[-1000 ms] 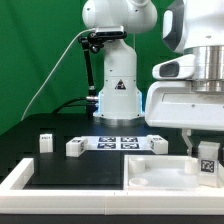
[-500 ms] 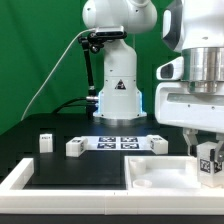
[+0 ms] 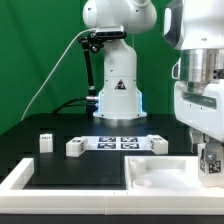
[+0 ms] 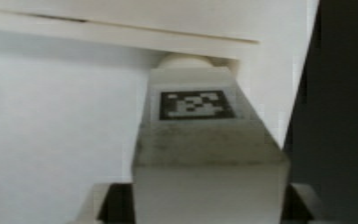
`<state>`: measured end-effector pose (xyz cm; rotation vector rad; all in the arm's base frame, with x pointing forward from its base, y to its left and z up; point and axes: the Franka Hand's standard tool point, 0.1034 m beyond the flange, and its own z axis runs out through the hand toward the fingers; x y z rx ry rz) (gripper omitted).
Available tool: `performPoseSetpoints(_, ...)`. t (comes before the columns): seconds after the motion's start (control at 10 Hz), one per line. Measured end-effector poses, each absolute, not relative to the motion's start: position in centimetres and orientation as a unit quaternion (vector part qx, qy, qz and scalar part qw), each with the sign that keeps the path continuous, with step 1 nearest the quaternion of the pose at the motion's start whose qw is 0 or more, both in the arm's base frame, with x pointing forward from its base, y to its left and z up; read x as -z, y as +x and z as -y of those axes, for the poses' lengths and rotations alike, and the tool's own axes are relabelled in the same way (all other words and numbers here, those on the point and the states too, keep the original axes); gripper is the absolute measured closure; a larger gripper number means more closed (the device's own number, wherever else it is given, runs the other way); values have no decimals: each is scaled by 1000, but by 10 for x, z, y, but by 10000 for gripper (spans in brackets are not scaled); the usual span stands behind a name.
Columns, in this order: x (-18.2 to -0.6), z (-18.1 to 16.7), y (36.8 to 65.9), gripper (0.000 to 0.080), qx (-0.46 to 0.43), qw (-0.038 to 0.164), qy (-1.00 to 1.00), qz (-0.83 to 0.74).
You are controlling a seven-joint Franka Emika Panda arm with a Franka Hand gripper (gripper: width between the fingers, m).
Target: Assemble one leg
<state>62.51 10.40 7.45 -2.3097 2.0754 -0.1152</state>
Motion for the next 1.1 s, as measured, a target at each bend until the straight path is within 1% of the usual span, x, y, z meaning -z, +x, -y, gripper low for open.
performPoseSetpoints(0.1,-74,-104,625,508,37,16,-748,-662)
performPoseSetpoints(0.2,-75,-103,625,247,38,16,-771,-635)
performPoseSetpoints(0.3,-78,-101,627,247,40,17,-796,-603)
performPoseSetpoints(0.4,-80,-101,627,179,44,16,-832,-553)
performPoseSetpoints(0.5,-79,-104,626,159,44,12,-878,-476)
performPoseSetpoints(0.7,-78,-111,626,151,46,9,-938,-345)
performPoseSetpoints(0.9,-83,-116,627,150,52,8,-969,-240)
performPoseSetpoints(1.1,-85,-118,628,150,59,2,-993,-99)
